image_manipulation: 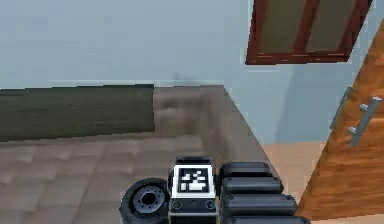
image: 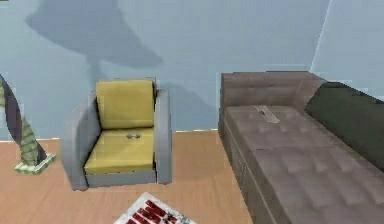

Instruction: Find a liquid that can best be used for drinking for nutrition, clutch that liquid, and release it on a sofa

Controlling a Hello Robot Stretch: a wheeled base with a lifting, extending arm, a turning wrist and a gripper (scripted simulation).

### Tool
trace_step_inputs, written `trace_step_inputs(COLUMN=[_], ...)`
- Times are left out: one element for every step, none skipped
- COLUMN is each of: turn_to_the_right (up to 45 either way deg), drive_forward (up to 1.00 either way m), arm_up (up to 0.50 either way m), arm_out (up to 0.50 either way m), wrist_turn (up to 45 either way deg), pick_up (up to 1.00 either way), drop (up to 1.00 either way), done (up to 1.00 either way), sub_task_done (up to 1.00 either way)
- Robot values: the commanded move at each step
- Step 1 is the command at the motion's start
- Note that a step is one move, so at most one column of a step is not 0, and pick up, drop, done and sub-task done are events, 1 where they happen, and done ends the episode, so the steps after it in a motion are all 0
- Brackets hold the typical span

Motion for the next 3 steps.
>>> trace_step_inputs(turn_to_the_right=[-6.0, 0.0, 45.0], drive_forward=[0.00, 0.70, 0.00], arm_up=[0.00, 0.00, 0.00], arm_out=[0.00, 0.00, 0.00], wrist_turn=[0.0, 0.0, 0.0], pick_up=[0.00, 0.00, 0.00], drop=[0.00, 0.00, 0.00], done=[0.00, 0.00, 0.00], sub_task_done=[0.00, 0.00, 0.00])
